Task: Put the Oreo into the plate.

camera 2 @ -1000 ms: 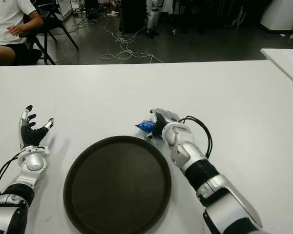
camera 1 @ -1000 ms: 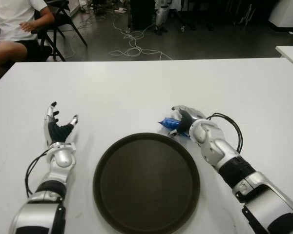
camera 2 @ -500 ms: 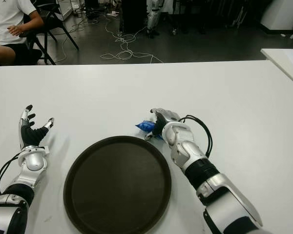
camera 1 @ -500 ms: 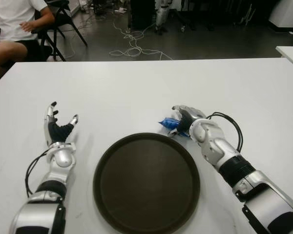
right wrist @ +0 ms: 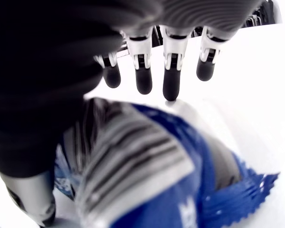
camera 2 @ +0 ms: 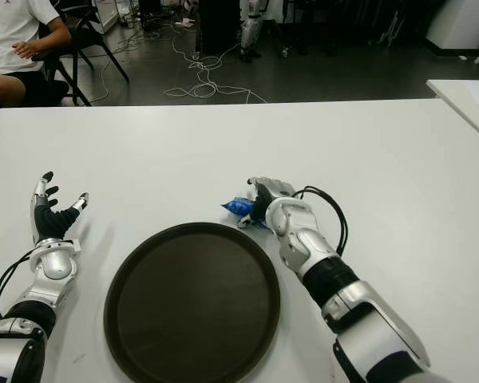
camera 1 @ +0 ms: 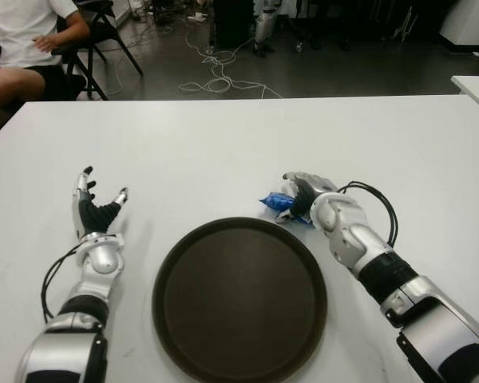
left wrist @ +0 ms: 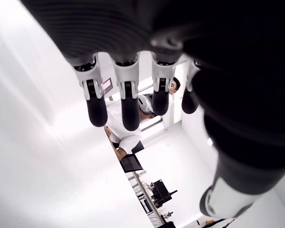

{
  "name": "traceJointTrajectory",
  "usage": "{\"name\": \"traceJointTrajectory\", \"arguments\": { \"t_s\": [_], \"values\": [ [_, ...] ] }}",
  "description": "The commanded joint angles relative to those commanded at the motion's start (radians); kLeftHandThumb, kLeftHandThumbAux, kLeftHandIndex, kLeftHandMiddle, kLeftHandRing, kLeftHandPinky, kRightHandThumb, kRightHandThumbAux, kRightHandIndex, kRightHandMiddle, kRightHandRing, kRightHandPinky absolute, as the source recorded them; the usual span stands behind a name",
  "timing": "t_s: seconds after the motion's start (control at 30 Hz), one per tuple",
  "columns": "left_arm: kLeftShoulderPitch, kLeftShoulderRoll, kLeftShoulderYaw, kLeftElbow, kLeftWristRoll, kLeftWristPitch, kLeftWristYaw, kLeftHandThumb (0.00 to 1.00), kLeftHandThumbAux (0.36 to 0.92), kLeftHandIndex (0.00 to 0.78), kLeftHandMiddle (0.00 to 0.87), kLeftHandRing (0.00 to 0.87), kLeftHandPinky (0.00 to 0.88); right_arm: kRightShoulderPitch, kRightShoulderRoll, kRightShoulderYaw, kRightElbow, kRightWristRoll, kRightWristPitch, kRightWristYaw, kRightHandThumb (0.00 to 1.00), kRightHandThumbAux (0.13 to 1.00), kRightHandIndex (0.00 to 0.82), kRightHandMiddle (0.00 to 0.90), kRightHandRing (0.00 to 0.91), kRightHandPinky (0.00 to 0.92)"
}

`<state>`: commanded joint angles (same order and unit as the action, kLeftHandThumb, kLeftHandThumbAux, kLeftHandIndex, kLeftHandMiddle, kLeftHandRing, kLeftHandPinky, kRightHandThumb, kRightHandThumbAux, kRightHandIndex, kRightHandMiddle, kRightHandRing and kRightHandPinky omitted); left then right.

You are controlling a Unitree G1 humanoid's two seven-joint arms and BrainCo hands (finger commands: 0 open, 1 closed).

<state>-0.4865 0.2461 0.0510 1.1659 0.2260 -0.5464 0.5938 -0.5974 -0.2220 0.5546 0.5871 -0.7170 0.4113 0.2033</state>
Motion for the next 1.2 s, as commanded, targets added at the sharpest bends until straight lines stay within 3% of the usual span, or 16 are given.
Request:
{"name": "traceJointTrajectory", "arguments": {
  "t_s": [0.43, 0.87, 1.2],
  "values": [
    [0.0, 0.004, -0.006, 0.002, 0.009, 0.002, 0.011, 0.255, 0.771, 0.114, 0.129, 0.149, 0.195, 0.003, -0.021, 0.009, -0.036, -0.02, 0.017, 0.027, 0.0, 0.729, 0.116, 0.148, 0.145, 0.043],
    [-0.001, 0.006, -0.011, 0.003, 0.014, 0.014, 0.012, 0.291, 0.767, 0.12, 0.124, 0.149, 0.216, 0.019, -0.045, 0.008, -0.093, -0.024, 0.005, 0.068, 0.0, 0.744, 0.159, 0.177, 0.177, 0.124],
    [0.0, 0.003, -0.008, 0.002, 0.01, 0.011, 0.012, 0.296, 0.771, 0.125, 0.123, 0.145, 0.207, 0.017, -0.071, 0.025, -0.151, -0.028, 0.017, 0.169, 0.0, 0.755, 0.156, 0.167, 0.161, 0.095]
  ]
}}
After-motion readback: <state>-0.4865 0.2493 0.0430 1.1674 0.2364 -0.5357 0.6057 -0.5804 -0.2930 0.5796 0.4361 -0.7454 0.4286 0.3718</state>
